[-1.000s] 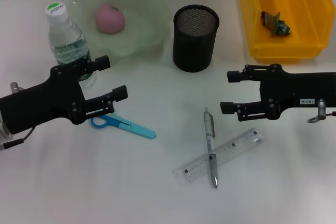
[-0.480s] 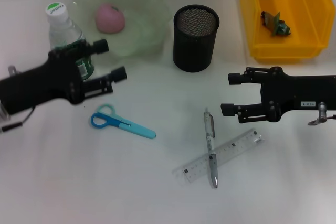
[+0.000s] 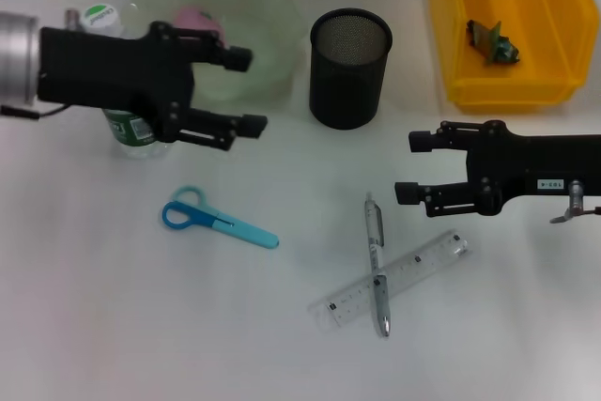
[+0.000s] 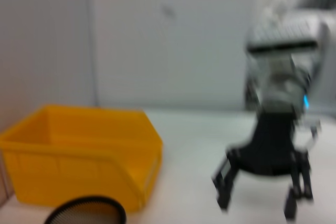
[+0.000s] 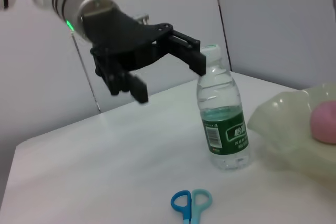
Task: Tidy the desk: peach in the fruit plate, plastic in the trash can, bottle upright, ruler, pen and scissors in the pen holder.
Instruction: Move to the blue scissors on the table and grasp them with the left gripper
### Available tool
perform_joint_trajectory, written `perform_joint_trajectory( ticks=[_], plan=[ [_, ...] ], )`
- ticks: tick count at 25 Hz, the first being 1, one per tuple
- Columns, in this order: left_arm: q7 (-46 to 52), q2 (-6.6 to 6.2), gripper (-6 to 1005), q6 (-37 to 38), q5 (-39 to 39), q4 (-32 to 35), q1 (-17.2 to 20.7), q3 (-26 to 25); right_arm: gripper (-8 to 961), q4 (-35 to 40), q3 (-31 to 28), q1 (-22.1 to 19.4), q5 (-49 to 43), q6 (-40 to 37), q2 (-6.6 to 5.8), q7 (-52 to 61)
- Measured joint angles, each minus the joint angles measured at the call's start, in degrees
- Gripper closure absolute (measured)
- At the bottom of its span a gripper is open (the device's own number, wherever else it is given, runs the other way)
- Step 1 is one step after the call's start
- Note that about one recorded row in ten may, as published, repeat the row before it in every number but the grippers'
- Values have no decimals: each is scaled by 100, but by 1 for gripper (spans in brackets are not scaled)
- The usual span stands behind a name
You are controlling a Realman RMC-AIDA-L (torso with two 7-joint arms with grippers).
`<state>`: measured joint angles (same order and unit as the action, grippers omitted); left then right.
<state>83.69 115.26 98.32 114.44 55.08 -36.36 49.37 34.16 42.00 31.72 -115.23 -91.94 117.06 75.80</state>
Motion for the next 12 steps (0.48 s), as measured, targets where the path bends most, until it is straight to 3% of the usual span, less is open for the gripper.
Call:
perform_joint_trajectory(
  ticks=[6,12],
  plan=[
    [393,299,202,390,1711,1041,-910,587,120,39,-85,10,32,55,-4,79],
    [496,355,205,148,2794,1062,-1445,1562,120,50,-247,34,41,169,5,213]
  ],
)
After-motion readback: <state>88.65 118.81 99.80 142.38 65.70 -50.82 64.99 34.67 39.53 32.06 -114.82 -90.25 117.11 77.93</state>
